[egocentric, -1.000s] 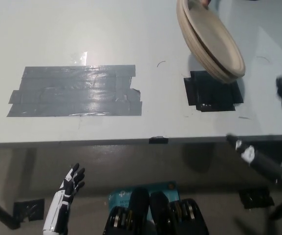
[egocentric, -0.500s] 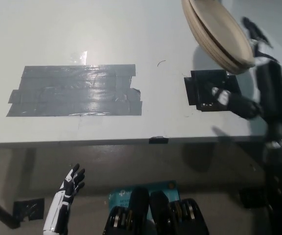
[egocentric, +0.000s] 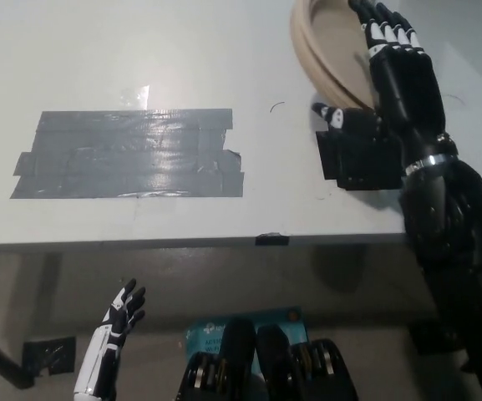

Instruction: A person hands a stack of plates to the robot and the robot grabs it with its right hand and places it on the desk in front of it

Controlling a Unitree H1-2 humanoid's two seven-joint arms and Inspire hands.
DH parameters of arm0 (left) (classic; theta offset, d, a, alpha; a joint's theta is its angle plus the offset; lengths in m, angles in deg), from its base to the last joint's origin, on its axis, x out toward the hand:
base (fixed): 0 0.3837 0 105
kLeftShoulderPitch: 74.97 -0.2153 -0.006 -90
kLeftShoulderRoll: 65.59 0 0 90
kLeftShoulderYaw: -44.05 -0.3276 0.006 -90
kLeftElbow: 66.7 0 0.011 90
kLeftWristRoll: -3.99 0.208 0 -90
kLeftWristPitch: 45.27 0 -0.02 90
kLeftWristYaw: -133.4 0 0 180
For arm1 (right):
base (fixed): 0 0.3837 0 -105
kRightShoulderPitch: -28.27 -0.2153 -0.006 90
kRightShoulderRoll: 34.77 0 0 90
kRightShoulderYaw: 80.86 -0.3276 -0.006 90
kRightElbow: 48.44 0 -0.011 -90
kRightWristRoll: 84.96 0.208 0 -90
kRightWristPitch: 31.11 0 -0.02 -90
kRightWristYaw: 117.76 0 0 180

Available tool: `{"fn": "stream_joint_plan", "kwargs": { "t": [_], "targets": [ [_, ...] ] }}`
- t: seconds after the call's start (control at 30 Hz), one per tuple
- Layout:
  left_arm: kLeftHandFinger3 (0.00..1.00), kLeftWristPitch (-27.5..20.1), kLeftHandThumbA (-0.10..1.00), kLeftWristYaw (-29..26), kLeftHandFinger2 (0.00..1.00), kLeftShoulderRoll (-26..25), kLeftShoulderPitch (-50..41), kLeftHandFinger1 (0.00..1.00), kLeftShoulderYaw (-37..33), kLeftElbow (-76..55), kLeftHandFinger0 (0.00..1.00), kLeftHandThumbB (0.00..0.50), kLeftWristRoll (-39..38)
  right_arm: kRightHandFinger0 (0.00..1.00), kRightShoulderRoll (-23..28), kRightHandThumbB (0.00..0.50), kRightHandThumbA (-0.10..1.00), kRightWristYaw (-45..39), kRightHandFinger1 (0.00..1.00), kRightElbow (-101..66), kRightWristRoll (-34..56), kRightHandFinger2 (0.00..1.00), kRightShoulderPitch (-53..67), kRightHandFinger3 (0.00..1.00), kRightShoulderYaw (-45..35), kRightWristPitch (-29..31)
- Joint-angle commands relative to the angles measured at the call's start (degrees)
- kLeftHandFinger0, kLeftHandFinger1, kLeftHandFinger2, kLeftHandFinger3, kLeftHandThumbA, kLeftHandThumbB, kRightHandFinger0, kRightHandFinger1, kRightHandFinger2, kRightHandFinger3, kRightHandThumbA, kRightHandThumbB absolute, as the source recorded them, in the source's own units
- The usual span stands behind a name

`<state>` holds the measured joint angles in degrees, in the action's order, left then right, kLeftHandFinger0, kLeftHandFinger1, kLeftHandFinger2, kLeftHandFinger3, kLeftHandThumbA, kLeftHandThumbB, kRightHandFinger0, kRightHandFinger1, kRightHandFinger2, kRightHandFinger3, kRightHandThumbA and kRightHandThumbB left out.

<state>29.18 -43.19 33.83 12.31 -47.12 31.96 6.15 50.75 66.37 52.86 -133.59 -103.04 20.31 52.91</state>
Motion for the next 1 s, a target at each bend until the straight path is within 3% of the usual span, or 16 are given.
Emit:
{"fn": "stream_joint_plan", "kwargs": {
  "t": [0.0, 0.17, 0.27, 0.37, 0.63, 0.9, 0.97],
  "targets": [
    [1.0, -1.2, 1.0, -0.3, 1.0, -0.1, 0.3, 1.0, -0.1, -1.2, 1.0, 0.244, 0.8, 1.0, 1.2, 0.5, 0.85, 4.9, 1.0, 3.5, -3.8, 1.0, -6.0, 1.0, 0.6, -2.1],
    [1.0, -1.4, 1.0, -0.2, 1.0, -0.1, 0.7, 1.0, -0.1, -1.2, 1.0, 0.238, 0.7, 1.0, 1.5, 0.5, 0.73, 7.2, 1.0, 7.6, -4.6, 1.0, -6.6, 1.0, 1.3, -3.0],
    [1.0, -1.4, 1.0, 0.0, 1.0, -0.1, 0.7, 1.0, 0.0, -1.1, 1.0, 0.245, 0.4, 1.0, 1.2, 0.5, 0.71, 8.0, 1.0, 9.4, -4.8, 1.0, -5.9, 1.0, 2.2, -2.5],
    [1.0, -1.1, 1.0, -0.1, 1.0, -0.1, 0.8, 1.0, 0.0, -1.3, 1.0, 0.248, 0.4, 1.0, 1.2, 0.5, 0.8, 5.9, 1.0, 10.8, -4.5, 1.0, -5.6, 1.0, 3.8, -2.7],
    [1.0, -1.1, 1.0, -0.2, 1.0, 0.1, 0.8, 1.0, 0.1, -1.4, 1.0, 0.233, 0.3, 1.0, 1.4, 0.5, 0.9, -3.0, 1.0, 4.6, -0.7, 1.0, -3.5, 1.0, 6.4, -3.0],
    [1.0, -1.1, 1.0, -0.2, 1.0, 0.0, 1.4, 1.0, 0.2, -1.3, 1.0, 0.217, 0.3, 1.0, 1.8, 0.5, 0.93, -10.3, 1.0, -2.6, 4.4, 1.0, -3.6, 1.0, 6.2, -2.6],
    [1.0, -1.1, 1.0, -0.1, 1.0, 0.0, 1.4, 1.0, 0.2, -1.3, 1.0, 0.214, 0.1, 1.0, 2.0, 0.5, 0.88, -10.8, 1.0, -3.2, 3.6, 1.0, -3.7, 1.0, 6.4, -3.1]
  ]
}}
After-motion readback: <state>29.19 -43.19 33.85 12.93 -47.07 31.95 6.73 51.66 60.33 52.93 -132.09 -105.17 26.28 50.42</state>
